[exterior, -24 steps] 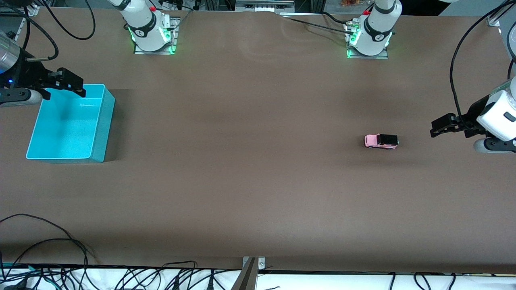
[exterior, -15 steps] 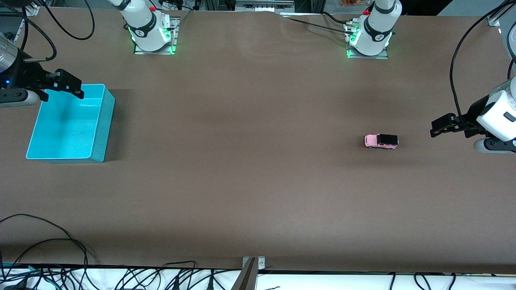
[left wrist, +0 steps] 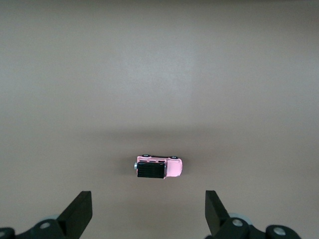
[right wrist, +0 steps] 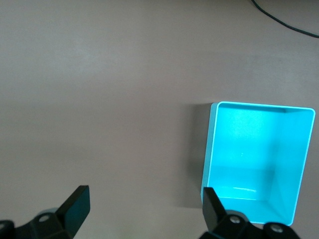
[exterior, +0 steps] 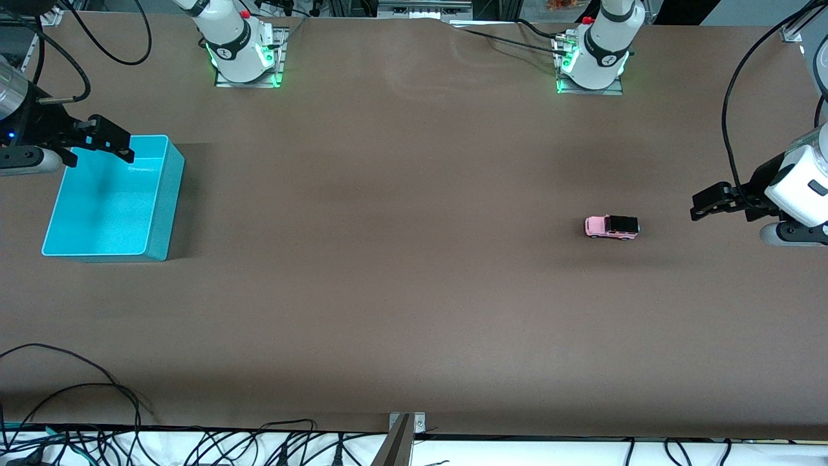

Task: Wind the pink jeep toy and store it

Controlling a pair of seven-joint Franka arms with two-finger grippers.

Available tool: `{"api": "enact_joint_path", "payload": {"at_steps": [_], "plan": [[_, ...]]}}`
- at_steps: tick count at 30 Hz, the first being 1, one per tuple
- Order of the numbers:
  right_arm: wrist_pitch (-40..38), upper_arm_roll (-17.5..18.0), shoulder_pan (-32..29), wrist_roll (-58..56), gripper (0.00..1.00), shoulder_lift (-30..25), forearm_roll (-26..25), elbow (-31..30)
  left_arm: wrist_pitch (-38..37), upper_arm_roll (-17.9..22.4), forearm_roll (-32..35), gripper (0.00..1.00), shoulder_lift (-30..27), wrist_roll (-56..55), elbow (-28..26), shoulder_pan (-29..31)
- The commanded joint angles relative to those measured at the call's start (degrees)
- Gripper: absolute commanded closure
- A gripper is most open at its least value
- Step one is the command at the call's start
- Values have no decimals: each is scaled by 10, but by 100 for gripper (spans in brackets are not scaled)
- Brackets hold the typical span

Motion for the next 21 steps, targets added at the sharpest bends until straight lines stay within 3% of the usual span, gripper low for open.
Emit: {"api": "enact_joint_path", "payload": {"at_steps": [1, 21], "plan": [[-2, 1, 1, -1, 0, 5, -4, 14, -2, -1, 18, 0, -15, 2, -10, -2], [-1, -1, -2, 0, 0, 6, -2, 13, -1, 0, 18, 0, -11, -5, -11, -3]]}}
